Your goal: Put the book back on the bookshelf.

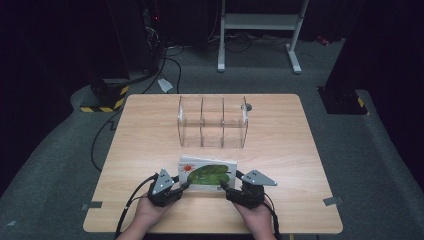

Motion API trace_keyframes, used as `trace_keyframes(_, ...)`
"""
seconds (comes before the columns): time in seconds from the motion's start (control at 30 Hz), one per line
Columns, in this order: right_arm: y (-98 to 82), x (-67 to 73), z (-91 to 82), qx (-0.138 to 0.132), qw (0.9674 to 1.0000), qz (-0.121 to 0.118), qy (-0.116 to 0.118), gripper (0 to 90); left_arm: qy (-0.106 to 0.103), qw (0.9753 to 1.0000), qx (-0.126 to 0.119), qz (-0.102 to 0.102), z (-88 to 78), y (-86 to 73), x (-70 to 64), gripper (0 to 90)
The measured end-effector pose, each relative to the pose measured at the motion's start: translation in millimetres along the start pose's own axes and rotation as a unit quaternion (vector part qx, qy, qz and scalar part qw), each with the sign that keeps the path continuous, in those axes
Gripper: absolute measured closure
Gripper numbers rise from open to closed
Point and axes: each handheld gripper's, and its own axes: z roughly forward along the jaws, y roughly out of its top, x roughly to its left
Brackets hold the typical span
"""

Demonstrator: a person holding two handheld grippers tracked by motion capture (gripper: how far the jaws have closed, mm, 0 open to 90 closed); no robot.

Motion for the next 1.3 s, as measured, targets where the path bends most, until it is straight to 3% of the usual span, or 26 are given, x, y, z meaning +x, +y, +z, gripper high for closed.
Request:
trace_keyframes(0.47, 0.2, 0.8, -3.2, -0.012, 0.9998, -0.009, -0.009, 33.1, 0.018, 0.9996, 0.002, 0.021, 4.4, -1.0, -2.7, 63.0)
trace_keyframes(0.7, -1.3, 4.9, -11.7, -0.032, 0.9992, -0.024, -0.010, 36.3, 0.017, 0.9993, 0.012, 0.030, 4.2, -4.5, -4.7, 61.5)
trace_keyframes(0.97, -1.8, 8.9, -17.3, -0.037, 0.9986, -0.036, -0.007, 36.3, 0.014, 0.9993, 0.020, 0.028, 2.9, -7.1, -5.4, 56.9)
trace_keyframes(1.3, 1.1, 4.8, -16.2, -0.039, 0.9986, -0.034, 0.008, 33.8, 0.021, 0.9996, 0.018, 0.002, -3.1, -10.2, 0.3, 49.4)
